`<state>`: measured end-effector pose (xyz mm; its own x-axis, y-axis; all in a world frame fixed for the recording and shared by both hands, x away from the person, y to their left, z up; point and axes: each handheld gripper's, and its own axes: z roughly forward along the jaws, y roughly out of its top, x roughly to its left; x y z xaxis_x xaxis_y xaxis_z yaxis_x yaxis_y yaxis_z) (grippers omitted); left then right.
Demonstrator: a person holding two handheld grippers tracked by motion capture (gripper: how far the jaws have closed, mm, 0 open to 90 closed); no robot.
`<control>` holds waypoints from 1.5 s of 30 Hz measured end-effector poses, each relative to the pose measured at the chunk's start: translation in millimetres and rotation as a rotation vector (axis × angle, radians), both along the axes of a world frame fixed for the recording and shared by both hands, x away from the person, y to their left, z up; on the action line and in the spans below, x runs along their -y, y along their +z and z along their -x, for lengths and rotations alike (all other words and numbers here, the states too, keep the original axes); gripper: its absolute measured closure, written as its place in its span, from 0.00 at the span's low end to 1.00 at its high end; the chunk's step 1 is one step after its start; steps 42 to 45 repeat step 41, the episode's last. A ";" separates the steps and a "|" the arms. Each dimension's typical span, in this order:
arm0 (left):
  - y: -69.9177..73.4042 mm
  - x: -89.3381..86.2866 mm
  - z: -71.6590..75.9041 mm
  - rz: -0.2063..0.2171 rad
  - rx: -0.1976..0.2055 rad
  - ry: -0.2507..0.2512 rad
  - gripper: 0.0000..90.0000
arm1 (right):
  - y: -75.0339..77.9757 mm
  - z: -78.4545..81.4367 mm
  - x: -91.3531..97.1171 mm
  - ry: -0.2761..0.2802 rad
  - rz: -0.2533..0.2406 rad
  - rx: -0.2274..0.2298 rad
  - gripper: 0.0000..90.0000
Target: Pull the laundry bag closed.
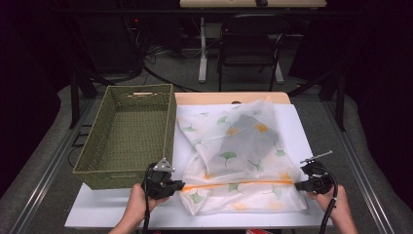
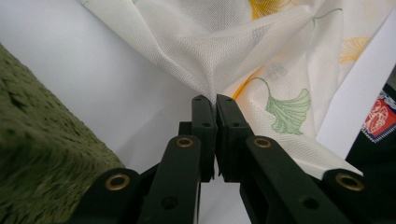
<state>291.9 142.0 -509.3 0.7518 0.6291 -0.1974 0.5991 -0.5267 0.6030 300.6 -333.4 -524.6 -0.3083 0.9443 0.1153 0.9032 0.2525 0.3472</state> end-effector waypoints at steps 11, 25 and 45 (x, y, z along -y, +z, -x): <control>-1.1 -12.4 6.9 0.002 -0.079 -0.057 0.61 | 7.0 1.9 -2.5 0.048 -0.005 -0.001 0.62; 1.1 -52.6 30.0 -0.103 -0.089 -0.076 0.24 | 19.7 11.5 -9.4 0.083 0.072 0.058 0.08; -24.0 -83.6 33.1 -0.269 -0.035 -0.118 0.09 | 7.8 30.6 10.2 0.043 0.076 0.175 0.00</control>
